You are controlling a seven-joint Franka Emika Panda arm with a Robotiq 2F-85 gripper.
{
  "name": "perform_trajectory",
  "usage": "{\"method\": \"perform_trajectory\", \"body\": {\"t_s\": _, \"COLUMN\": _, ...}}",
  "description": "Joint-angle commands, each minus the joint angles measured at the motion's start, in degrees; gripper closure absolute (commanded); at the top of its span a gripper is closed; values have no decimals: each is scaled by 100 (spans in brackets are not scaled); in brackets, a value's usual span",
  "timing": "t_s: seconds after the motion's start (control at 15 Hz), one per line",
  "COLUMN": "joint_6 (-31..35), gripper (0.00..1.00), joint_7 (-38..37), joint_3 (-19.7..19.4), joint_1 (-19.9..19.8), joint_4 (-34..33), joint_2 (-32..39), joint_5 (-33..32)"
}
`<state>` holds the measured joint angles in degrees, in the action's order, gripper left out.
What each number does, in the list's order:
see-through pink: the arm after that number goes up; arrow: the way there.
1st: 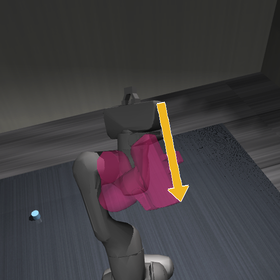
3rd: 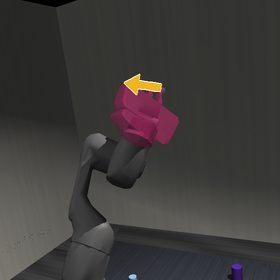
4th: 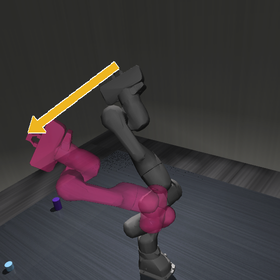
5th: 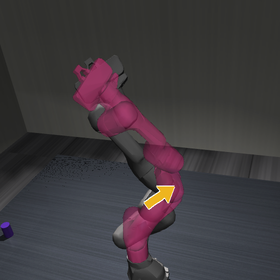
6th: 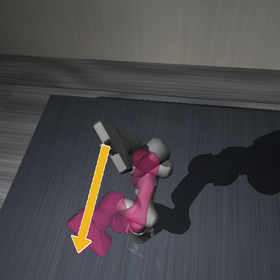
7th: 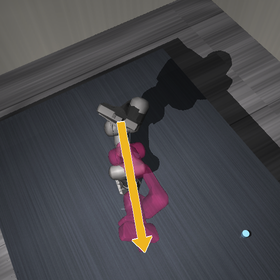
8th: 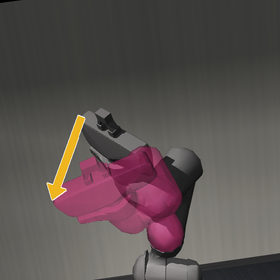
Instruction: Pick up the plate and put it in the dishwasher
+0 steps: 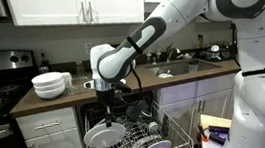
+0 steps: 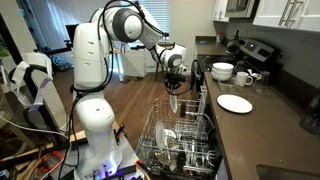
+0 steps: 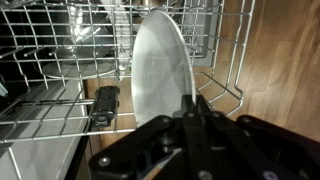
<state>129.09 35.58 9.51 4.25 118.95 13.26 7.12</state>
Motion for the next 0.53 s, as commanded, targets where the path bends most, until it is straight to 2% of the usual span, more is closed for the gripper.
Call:
{"method": "perform_trajectory", "body": {"t_s": 0.0, "joint_6": -135, "gripper": 99, "joint_7": 14, "joint_3": 30, "joint_1": -49, "joint_4": 53, "joint_2": -11, "joint_5": 25}}
{"method": "perform_trajectory", "body": {"t_s": 0.47, "joint_6": -452, "gripper": 99, "joint_7": 50, "joint_3": 30, "joint_1": -120, "joint_4": 235, "joint_2": -71, "joint_5": 191}}
